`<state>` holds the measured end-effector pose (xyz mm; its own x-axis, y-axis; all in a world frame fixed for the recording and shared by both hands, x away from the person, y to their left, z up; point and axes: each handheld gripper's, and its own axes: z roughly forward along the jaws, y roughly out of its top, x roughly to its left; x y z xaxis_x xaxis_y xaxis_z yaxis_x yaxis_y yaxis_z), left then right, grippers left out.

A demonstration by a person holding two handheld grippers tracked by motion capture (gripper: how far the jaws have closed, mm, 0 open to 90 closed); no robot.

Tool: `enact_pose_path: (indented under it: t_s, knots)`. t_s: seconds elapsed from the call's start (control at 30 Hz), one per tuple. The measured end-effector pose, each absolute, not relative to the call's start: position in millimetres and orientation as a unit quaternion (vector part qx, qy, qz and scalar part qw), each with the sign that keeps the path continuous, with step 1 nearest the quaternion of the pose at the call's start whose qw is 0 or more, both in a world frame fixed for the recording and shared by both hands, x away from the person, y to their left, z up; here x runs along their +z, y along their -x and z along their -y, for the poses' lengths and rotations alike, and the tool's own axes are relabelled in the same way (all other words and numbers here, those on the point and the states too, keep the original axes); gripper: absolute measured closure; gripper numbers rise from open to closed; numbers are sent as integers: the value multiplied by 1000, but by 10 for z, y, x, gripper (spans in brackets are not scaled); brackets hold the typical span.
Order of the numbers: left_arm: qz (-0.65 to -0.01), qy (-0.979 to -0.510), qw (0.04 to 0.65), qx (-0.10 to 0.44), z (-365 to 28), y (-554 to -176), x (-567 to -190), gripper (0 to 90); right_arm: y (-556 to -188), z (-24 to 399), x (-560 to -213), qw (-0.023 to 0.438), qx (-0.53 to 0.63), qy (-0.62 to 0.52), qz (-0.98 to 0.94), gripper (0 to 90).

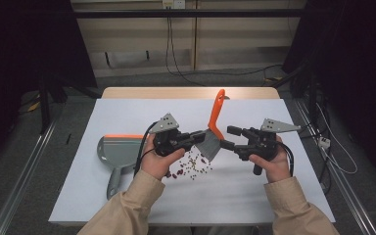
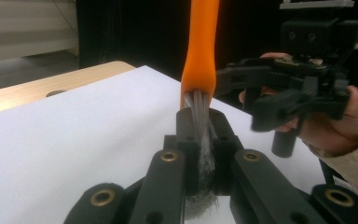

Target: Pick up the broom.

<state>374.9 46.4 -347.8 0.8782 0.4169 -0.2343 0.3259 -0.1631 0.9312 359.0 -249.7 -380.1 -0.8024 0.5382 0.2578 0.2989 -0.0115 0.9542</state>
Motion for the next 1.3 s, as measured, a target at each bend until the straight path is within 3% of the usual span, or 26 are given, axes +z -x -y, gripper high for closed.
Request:
enact_pose_path:
  t_s: [0.33, 0.53, 0.77, 0.9, 1.1, 1.3]
  knots:
    - [-223, -760, 611, 14, -504, -3711, -3451, 859, -3698, 2490, -3880, 58, 654, -299, -693, 369]
    - [-205, -759, 618, -3, -496, -3695, -3446, 859, -3752, 2414, -3955, 1, 660, -271, -701, 405]
    - [-211, -748, 629, -12, -567, -3742, -3465, 860, -3744, 2376, -3981, -40, 655, -241, -715, 651]
    - [-219, -742, 633, -18, -608, -3795, -3507, 847, -3691, 2363, -3919, -33, 647, -237, -724, 698]
    - [-222, -748, 626, -1, -608, -3818, -3542, 726, -3676, 2363, -3900, -28, 629, -250, -736, 700]
    - [-239, -759, 605, 24, -656, -3829, -3531, 432, -3682, 2438, -3876, -19, 619, -277, -734, 702]
